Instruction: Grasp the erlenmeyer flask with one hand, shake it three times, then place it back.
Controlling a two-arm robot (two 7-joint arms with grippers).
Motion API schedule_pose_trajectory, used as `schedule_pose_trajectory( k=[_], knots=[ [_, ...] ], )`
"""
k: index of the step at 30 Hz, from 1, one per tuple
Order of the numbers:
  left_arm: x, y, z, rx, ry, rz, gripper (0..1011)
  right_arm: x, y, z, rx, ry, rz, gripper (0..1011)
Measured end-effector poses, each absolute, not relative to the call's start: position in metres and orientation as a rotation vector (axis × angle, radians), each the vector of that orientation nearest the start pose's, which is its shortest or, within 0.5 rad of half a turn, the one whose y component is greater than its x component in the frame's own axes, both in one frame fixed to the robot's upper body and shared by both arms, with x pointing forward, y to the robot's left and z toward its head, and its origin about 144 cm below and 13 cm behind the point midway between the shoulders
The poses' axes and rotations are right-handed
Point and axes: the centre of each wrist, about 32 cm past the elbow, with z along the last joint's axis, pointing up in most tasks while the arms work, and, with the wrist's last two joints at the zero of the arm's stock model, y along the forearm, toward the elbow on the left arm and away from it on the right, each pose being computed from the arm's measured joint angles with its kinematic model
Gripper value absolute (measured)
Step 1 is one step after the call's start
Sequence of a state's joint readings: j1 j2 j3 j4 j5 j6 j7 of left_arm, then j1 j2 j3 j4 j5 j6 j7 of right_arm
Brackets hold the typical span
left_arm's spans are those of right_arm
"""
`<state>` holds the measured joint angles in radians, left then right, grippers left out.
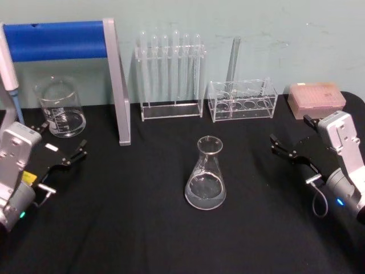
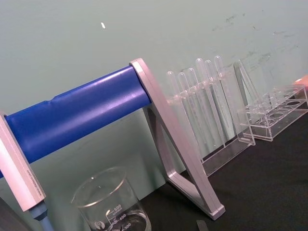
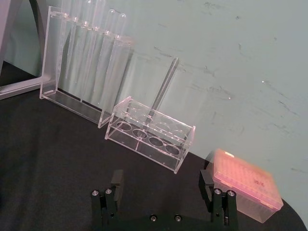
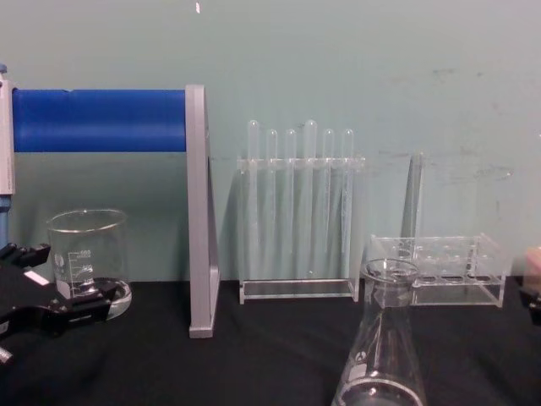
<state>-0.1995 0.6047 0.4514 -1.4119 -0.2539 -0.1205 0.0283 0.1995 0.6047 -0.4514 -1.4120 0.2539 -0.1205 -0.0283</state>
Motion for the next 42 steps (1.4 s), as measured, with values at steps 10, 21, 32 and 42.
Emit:
schedule_pose_trajectory(
  k=[10, 21, 32, 42],
  knots=[
    [0.4886, 0.3097, 1.1398, 0.305, -0.285, 1.248, 1001, 0.4886, -0.3096, 1.1398, -0.304, -0.285, -1.248, 1000],
    [0.4886, 0.3097, 1.1398, 0.304, -0.285, 1.248, 1001, 0.4886, -0.3097, 1.1398, -0.304, -0.285, -1.248, 1000],
    [0.4886, 0.3097, 1.1398, 0.304, -0.285, 1.248, 1001, 0.4886, -0.3096, 1.1398, -0.304, -0.285, -1.248, 1000],
    [0.4886, 0.3097, 1.1398, 0.305, -0.285, 1.248, 1001, 0.4886, -0.3096, 1.1398, -0.304, -0.285, -1.248, 1000]
  ],
)
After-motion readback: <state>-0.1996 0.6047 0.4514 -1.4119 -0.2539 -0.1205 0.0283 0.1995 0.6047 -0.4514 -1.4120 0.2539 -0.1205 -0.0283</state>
